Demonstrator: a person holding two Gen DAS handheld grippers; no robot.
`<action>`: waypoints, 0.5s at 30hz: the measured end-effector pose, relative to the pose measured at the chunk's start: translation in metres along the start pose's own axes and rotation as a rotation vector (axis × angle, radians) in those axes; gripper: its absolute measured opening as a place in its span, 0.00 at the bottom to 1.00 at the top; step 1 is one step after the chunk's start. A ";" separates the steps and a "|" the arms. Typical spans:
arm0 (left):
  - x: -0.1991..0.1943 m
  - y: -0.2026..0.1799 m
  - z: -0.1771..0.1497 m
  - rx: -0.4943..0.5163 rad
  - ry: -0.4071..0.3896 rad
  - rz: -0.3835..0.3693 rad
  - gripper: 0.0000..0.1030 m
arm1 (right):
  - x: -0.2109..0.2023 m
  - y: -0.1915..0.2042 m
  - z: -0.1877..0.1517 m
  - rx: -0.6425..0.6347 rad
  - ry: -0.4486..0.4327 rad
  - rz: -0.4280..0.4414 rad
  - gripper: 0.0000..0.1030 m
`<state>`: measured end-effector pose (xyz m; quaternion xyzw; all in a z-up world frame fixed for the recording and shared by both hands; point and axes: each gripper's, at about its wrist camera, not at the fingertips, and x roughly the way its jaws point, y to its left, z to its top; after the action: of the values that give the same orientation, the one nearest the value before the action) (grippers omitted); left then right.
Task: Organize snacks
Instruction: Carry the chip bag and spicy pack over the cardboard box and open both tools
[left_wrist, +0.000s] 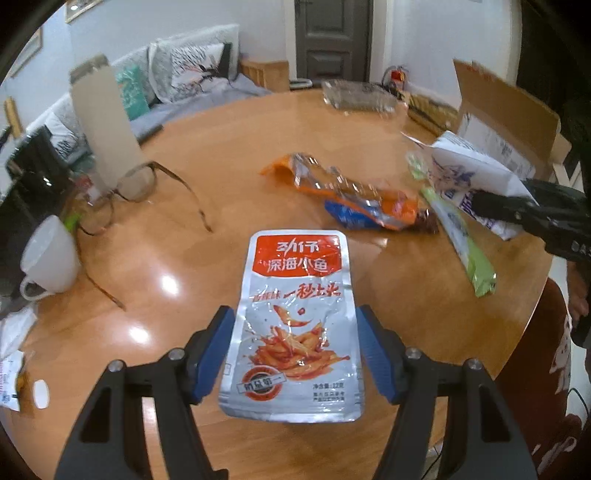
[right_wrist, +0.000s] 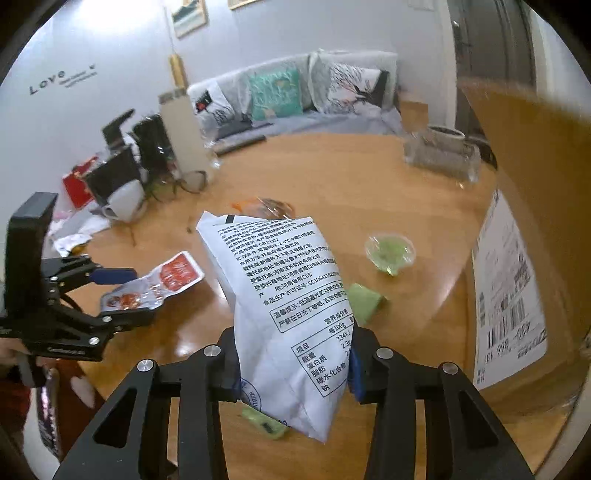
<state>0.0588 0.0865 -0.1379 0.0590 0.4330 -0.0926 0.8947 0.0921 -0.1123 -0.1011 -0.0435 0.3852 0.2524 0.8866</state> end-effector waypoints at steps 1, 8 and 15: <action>-0.006 0.002 0.002 -0.003 -0.018 0.016 0.62 | -0.003 0.004 0.003 -0.010 -0.008 0.007 0.36; -0.066 0.015 0.025 -0.012 -0.160 0.086 0.62 | -0.041 0.033 0.033 -0.053 -0.088 0.113 0.36; -0.125 -0.007 0.078 0.058 -0.289 0.088 0.62 | -0.105 0.033 0.078 -0.082 -0.208 0.166 0.36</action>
<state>0.0415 0.0794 0.0083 0.0897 0.2938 -0.0734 0.9488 0.0672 -0.1054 0.0310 -0.0214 0.2828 0.3438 0.8952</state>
